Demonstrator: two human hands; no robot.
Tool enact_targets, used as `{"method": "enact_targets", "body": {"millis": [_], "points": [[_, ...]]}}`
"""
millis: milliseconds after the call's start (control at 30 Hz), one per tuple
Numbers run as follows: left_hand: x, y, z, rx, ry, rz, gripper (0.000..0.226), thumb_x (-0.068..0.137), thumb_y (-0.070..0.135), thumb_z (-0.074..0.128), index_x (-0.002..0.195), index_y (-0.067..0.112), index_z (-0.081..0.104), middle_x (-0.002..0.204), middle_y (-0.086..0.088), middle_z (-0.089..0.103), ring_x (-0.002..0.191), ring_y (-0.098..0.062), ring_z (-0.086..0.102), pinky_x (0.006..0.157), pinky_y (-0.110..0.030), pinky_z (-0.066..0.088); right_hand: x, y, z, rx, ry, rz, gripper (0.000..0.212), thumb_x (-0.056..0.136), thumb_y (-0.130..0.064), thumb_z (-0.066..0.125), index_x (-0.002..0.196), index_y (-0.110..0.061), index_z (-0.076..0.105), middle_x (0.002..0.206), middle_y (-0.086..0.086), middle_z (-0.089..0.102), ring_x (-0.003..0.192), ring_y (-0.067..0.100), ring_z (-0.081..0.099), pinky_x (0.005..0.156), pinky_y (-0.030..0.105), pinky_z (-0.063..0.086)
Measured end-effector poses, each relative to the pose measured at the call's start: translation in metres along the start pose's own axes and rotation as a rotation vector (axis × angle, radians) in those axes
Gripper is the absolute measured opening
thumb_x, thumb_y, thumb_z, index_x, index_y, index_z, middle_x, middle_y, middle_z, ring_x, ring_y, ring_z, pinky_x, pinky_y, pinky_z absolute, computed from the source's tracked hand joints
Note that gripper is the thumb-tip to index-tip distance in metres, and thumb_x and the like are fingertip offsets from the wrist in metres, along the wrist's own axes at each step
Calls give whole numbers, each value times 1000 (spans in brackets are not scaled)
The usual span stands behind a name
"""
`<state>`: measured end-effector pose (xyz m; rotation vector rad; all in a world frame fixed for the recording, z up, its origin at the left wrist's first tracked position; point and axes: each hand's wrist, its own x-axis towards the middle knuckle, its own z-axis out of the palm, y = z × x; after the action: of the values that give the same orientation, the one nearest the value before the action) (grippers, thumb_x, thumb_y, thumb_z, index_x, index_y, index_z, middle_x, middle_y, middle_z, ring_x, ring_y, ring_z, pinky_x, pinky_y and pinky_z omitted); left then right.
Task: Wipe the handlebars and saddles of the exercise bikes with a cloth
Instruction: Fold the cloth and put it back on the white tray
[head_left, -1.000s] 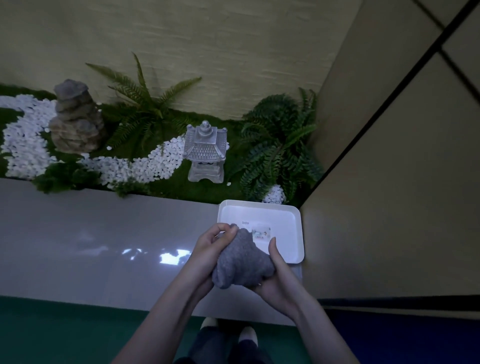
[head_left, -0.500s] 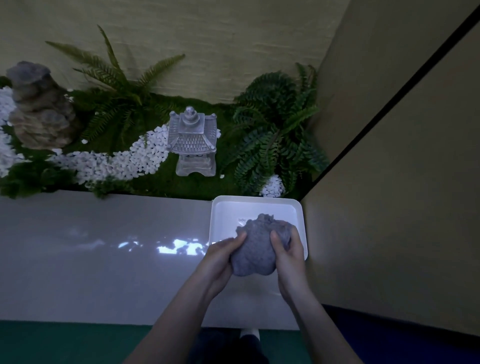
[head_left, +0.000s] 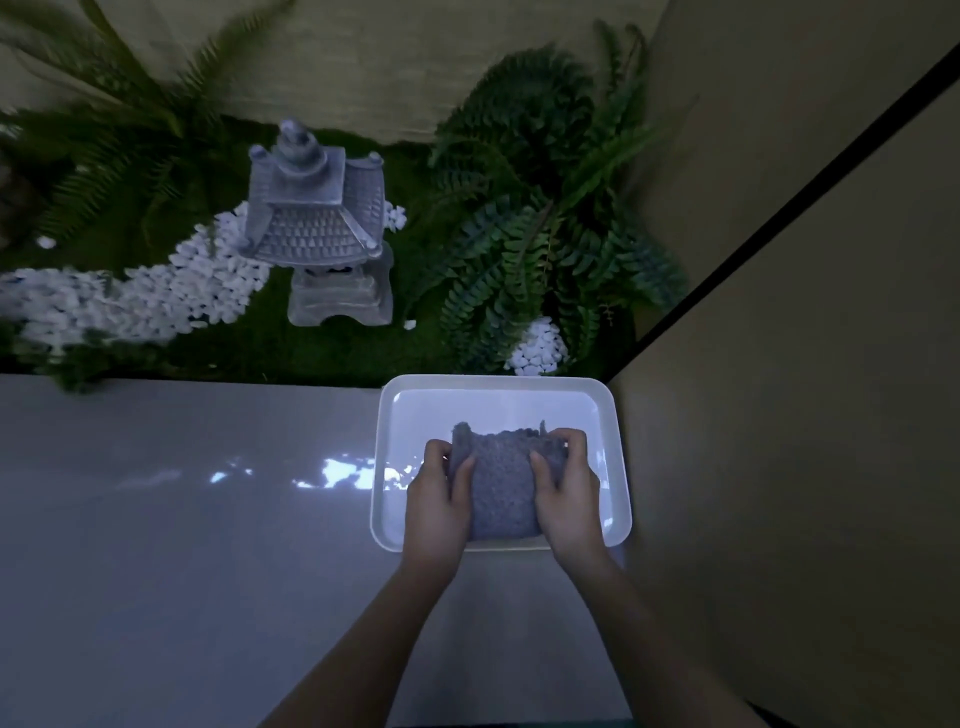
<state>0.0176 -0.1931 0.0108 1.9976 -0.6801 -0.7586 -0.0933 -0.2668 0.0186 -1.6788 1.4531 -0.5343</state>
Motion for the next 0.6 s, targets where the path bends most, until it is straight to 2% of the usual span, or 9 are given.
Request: {"method": "enact_targets", "body": {"millis": [100,167,300,400,500,600], "points": [[23,-27,20,54,-36,54,15,98,28,49,91,16,41,71,3,55,63,-12,56,50,-29,35,24,27,14,-49,-57,-18,19,97,-21,50,113,-17,41,104,0,58,94,21,56,72,29,40],[37,-43,31,90,-50,56,16,97,29,49,93,17,41,74,2,56,65,-16,57,53,-33,40,36,43,23,-85,-100,-17,19,97,-21,49,113,-17,40,109,5,59,98,24,58,77,34,45],[58,-72,44,215,-139,-105,17,96,26,54,97,15,41,69,1,54,70,-25,57,63,-35,43,55,71,34,-254,-167,12,22,96,-19,51,115,-15,41,109,10,59,98,29,58,73,33,42],[60,-81,44,312,-169,-194,21,93,26,58,105,15,45,73,-1,60,77,-26,61,72,-37,49,57,85,36,-445,-194,33,30,94,-20,54,122,-17,43,117,8,54,105,28,55,83,37,46],[62,-80,41,378,-85,-98,29,88,26,65,110,15,49,101,-4,58,89,-25,58,77,-38,49,60,88,33,-508,-114,-61,36,88,-16,61,122,-16,51,117,9,50,111,27,48,89,37,42],[73,-73,44,386,-107,75,35,82,23,71,112,15,55,111,-5,51,99,-23,53,83,-38,47,71,85,34,-618,-174,-248,35,84,-17,64,119,-18,59,118,6,50,113,25,43,93,36,32]]}}
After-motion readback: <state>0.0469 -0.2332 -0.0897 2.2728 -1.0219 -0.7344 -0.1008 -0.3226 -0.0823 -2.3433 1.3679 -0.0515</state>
